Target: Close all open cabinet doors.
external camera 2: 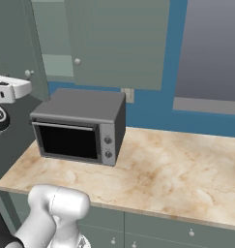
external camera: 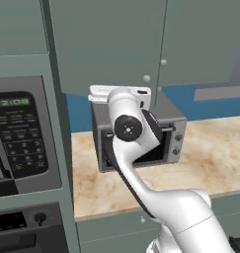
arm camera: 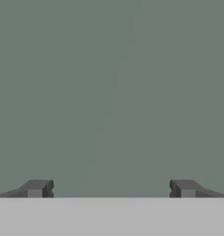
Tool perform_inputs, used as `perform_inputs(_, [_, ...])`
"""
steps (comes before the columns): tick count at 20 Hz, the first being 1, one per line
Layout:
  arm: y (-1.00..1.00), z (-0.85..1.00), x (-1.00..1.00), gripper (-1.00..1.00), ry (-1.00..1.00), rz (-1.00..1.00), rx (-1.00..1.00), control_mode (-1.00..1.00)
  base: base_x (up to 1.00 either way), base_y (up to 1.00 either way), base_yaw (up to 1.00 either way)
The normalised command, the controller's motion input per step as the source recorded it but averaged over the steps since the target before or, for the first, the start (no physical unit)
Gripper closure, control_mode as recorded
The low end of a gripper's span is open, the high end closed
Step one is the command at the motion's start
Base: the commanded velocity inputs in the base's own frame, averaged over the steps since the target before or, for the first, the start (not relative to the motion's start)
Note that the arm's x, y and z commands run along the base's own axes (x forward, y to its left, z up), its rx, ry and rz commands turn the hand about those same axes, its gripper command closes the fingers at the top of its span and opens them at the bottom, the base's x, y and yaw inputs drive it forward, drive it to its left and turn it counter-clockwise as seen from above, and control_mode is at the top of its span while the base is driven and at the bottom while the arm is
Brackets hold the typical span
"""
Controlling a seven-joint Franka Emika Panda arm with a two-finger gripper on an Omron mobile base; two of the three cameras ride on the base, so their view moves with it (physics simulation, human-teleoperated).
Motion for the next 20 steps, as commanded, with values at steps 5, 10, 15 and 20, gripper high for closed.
perform_inputs(5, [-0.24, -0.18, 0.44, -1.0, 0.0, 0.07, 0.01, -1.0, 0.0, 0.0, 0.0])
perform_inputs(10, [-0.34, -0.17, 0.48, -1.0, -0.05, 0.08, 0.01, -1.0, 0.0, 0.0, 0.0])
perform_inputs(15, [-0.25, -0.29, 0.43, -1.0, -0.08, 0.09, 0.0, -1.0, 0.0, 0.0, 0.0])
perform_inputs(20, [-0.06, -0.32, 0.47, -1.0, -0.09, 0.06, 0.0, -1.0, 0.0, 0.0, 0.0])
